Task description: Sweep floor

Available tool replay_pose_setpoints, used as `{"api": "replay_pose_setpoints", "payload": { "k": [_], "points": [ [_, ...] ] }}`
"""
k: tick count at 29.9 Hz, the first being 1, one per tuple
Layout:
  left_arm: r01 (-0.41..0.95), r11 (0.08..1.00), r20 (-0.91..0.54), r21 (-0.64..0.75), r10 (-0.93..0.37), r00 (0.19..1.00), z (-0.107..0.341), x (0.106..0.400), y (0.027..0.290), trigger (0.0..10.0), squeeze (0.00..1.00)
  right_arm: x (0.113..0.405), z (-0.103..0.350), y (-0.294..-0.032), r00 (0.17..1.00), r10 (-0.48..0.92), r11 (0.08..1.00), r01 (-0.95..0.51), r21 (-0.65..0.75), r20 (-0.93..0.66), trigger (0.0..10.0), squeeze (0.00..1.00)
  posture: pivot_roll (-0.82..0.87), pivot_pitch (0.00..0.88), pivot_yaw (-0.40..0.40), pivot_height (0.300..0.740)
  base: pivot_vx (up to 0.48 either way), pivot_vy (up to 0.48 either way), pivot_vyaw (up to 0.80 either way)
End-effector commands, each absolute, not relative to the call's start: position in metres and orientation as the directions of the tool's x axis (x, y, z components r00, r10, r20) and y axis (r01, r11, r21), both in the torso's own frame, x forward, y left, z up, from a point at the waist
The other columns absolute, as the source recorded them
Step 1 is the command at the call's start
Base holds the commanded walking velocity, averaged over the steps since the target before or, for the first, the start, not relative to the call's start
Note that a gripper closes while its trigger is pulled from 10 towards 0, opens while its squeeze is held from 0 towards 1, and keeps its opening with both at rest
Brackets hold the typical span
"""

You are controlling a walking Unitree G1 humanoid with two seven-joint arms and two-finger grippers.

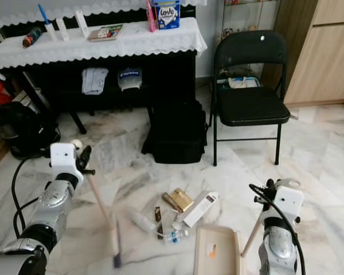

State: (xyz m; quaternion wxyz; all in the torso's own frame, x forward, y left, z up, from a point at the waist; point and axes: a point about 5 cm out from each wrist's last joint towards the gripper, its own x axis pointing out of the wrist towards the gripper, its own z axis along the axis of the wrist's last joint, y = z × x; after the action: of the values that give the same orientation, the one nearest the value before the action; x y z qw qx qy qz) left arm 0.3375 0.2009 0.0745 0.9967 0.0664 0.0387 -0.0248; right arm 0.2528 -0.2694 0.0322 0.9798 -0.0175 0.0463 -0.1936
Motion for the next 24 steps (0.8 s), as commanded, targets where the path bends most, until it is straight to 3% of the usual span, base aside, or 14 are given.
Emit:
{"api": "replay_pose_setpoints", "payload": {
  "k": [1,5,7,11,14,24],
  "points": [
    [0.1,0.984,-0.116,0.147,-0.084,0.99,0.073,0.339,0.201,10.0,0.0,0.242,0.012,-0.266,0.908,-0.375,0.927,0.37,-0.059,-0.188,10.0,0.0,-0.21,0.0,0.118,0.74,0.0,0.0,0.0],
    [0.12,0.985,-0.135,0.122,-0.103,0.985,0.07,0.338,0.198,10.0,0.0,0.242,0.013,-0.266,0.91,-0.371,0.929,0.366,-0.061,-0.185,10.0,0.0,-0.21,0.0,0.115,0.74,0.0,0.0,0.0],
    [0.074,0.997,-0.152,0.015,-0.071,0.986,0.061,0.334,0.194,10.0,0.0,0.243,0.015,-0.267,0.918,-0.356,0.935,0.349,-0.067,-0.178,10.0,0.0,-0.21,0.0,0.097,0.74,0.0,0.0,0.0],
    [0.017,1.0,-0.146,-0.001,-0.016,0.989,0.06,0.334,0.195,10.0,0.0,0.243,0.014,-0.267,0.921,-0.346,0.938,0.338,-0.07,-0.18,10.0,0.0,-0.21,0.0,0.09,0.74,0.0,0.0,0.0],
    [-0.091,0.996,-0.095,0.015,0.092,0.991,0.067,0.337,0.199,10.0,0.0,0.241,0.013,-0.267,0.923,-0.341,0.94,0.332,-0.076,-0.18,10.0,0.0,-0.22,0.0,0.088,0.74,0.0,0.0,0.0],
    [-0.137,0.99,0.074,-0.019,0.138,0.988,0.103,0.355,0.192,10.0,0.0,0.238,0.011,-0.268,0.927,-0.333,0.943,0.324,-0.077,-0.175,10.0,0.0,-0.23,0.0,0.091,0.74,0.0,0.0,0.0]
  ]
}}
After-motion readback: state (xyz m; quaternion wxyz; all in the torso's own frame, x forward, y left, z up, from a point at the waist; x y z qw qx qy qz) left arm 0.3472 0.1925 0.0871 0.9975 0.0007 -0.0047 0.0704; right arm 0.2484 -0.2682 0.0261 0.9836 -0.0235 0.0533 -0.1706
